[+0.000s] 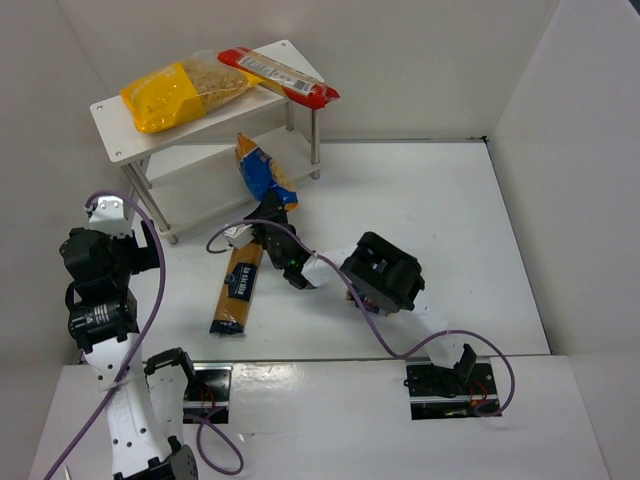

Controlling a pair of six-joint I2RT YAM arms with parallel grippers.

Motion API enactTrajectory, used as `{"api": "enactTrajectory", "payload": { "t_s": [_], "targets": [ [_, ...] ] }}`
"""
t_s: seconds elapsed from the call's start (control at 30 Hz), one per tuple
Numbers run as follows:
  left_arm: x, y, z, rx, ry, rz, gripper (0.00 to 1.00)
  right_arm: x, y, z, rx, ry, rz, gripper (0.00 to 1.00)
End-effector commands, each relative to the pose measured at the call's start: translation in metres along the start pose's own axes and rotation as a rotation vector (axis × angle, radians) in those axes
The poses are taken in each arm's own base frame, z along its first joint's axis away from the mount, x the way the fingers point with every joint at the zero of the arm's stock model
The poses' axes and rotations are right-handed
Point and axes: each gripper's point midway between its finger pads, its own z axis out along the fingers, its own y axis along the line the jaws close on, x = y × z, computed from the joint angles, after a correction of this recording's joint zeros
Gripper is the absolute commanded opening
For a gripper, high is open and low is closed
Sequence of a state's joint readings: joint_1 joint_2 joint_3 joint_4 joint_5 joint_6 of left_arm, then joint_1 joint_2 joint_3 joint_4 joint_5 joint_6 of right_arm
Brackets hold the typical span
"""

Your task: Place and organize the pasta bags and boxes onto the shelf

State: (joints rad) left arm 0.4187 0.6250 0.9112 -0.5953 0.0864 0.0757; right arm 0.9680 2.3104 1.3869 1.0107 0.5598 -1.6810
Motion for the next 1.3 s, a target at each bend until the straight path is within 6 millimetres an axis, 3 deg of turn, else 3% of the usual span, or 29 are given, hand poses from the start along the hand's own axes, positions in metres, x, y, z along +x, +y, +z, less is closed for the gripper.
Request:
{"api": "enactTrajectory", "payload": {
  "t_s": [0.0, 0.3, 0.6, 0.63, 0.7, 0.73, 0.8, 0.83, 0.9, 0.93, 0.97, 1.03, 1.1, 1.13, 1.23, 1.27],
  "targets": [
    [-0.005, 0.000, 0.003, 0.008, -0.029, 0.007, 1.00, 0.025, -0.158, -0.023, 0.574, 0.011, 0.361, 0.00],
    [-0.005, 0.000, 0.002, 0.008, -0.029, 0.004, 1.00, 0.028, -0.180, -0.012, 0.584, -0.008, 0.522, 0.00],
    [-0.001, 0.003, 0.004, 0.003, -0.011, 0.004, 1.00, 0.056, -0.211, 0.023, 0.568, 0.072, 0.736, 0.00],
    [-0.001, 0.003, 0.004, 0.003, -0.011, 0.004, 1.00, 0.050, -0.200, 0.032, 0.517, 0.067, 0.754, 0.00],
    [-0.001, 0.004, 0.004, 0.004, -0.011, 0.001, 1.00, 0.056, -0.207, 0.037, 0.513, 0.088, 0.797, 0.00],
    [-0.001, 0.004, 0.004, 0.004, -0.011, 0.001, 1.00, 0.050, -0.195, 0.045, 0.463, 0.088, 0.812, 0.00],
    [-0.001, 0.006, 0.004, -0.005, -0.010, -0.003, 1.00, 0.047, -0.197, 0.052, 0.437, 0.092, 0.852, 0.00],
    [-0.001, 0.006, 0.004, -0.005, -0.010, -0.003, 1.00, 0.043, -0.182, 0.059, 0.377, 0.108, 0.879, 0.00],
    [0.000, 0.008, 0.003, -0.013, -0.010, -0.006, 1.00, 0.044, -0.188, 0.068, 0.348, 0.116, 0.934, 0.00],
    [0.000, 0.008, 0.003, -0.013, -0.009, -0.006, 1.00, 0.040, -0.158, 0.079, 0.245, 0.142, 0.956, 0.00],
    [-0.001, 0.007, 0.003, -0.005, -0.011, -0.006, 1.00, 0.037, -0.174, 0.083, 0.244, 0.128, 0.998, 0.00],
    [-0.001, 0.007, 0.003, -0.004, -0.011, -0.006, 1.00, 0.037, -0.163, 0.091, 0.201, 0.141, 1.019, 0.00],
    [-0.001, 0.007, 0.003, -0.004, -0.011, -0.006, 1.00, 0.041, -0.170, 0.090, 0.232, 0.144, 1.000, 0.00],
    [-0.001, 0.007, 0.003, -0.004, -0.011, -0.006, 1.00, 0.040, -0.157, 0.091, 0.218, 0.151, 0.969, 0.00],
    [-0.001, 0.007, 0.003, -0.004, -0.011, -0.006, 1.00, 0.035, -0.143, 0.088, 0.198, 0.159, 0.933, 0.00],
    [-0.001, 0.007, 0.003, -0.004, -0.011, 0.003, 1.00, 0.036, -0.146, 0.086, 0.208, 0.156, 0.918, 0.00]
  ]
}}
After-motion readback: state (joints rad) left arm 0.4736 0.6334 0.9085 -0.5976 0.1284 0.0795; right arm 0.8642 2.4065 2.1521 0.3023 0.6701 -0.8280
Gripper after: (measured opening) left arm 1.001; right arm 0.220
